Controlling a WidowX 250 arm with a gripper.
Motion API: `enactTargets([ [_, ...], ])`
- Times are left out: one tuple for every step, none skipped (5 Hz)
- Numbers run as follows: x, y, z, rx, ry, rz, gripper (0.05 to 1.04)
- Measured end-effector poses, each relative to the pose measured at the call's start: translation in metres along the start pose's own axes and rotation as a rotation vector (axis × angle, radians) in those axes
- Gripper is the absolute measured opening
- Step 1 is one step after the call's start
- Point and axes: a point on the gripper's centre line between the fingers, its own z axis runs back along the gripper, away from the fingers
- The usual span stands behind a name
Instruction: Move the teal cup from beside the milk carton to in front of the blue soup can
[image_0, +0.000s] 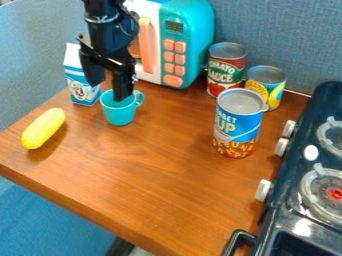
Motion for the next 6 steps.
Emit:
enactTargets([
  [0.009,0.005,-0.008,0.015,0.011,0.028,1.001],
  [0.012,0.005,-0.019,0.006,0.034,0.034,1.001],
  [0.016,0.005,-0.026,0.005,0.038,0.049,1.001],
  [0.017,0.001,-0.039,-0.026,0.053,0.044,1.001],
  [0.022,-0.007,-0.05,-0.025,0.08,0.031,1.001],
  [0.031,-0.014,-0.054,-0.021,0.078,0.005,1.001],
])
